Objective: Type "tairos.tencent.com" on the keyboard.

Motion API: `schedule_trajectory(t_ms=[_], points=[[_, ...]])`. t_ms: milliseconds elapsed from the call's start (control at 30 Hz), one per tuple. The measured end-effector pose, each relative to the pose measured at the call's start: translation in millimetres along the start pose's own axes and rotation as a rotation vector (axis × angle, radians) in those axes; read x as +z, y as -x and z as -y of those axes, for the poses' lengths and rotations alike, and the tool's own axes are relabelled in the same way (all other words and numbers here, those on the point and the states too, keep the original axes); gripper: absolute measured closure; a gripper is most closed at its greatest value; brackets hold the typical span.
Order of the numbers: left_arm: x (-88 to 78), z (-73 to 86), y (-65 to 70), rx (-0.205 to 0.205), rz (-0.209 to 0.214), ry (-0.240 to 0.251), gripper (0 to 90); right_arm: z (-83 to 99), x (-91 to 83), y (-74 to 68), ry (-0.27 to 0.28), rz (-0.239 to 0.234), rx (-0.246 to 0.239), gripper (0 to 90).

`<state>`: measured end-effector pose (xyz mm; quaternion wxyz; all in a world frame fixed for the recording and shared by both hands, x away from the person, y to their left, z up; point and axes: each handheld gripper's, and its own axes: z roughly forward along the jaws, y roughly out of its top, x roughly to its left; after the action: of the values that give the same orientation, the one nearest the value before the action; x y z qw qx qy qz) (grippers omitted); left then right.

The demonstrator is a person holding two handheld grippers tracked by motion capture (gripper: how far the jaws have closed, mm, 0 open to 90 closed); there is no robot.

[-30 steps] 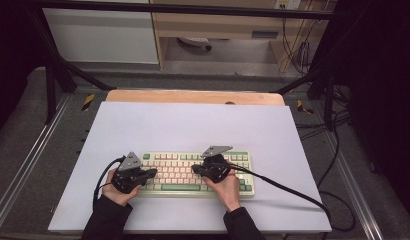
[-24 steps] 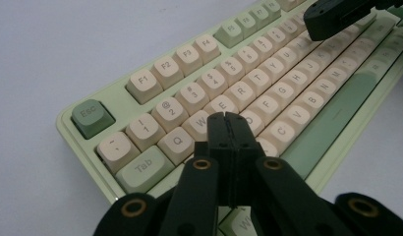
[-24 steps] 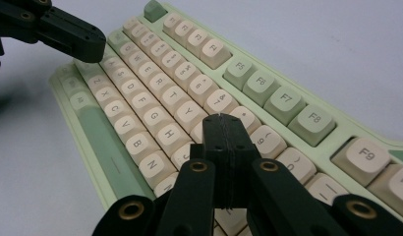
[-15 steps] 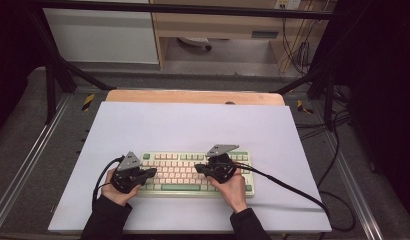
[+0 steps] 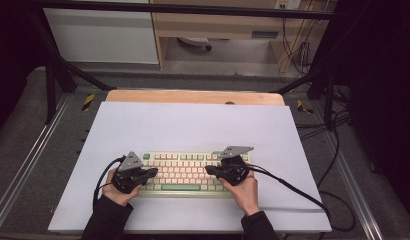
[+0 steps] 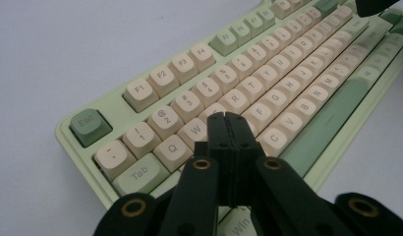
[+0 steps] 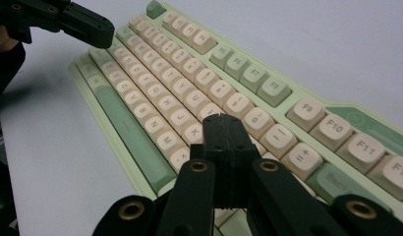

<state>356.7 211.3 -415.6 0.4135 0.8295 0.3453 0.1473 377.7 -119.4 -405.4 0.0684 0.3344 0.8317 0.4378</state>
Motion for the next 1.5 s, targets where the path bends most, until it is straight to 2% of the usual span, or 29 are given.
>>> schedule_trajectory(t_ms=[233, 633, 1133, 1500], points=[[0.0, -3.8, 2.3, 0.002, -0.003, 0.008, 89.8, 9.5, -12.8, 4.1, 0.001, -0.001, 0.007, 90.0], [5.3, -12.7, 6.0, 0.011, -0.010, 0.009, 89.8, 21.0, -24.0, 7.3, 0.008, -0.001, 0.018, 90.0], [30.6, -24.6, 12.8, 0.022, -0.013, -0.014, 89.9, 33.2, -26.3, 9.4, 0.005, -0.003, 0.032, 90.0], [44.7, -22.8, 13.6, 0.026, -0.014, -0.033, 89.8, 35.1, -28.5, 9.2, 0.015, -0.004, 0.036, 90.0]])
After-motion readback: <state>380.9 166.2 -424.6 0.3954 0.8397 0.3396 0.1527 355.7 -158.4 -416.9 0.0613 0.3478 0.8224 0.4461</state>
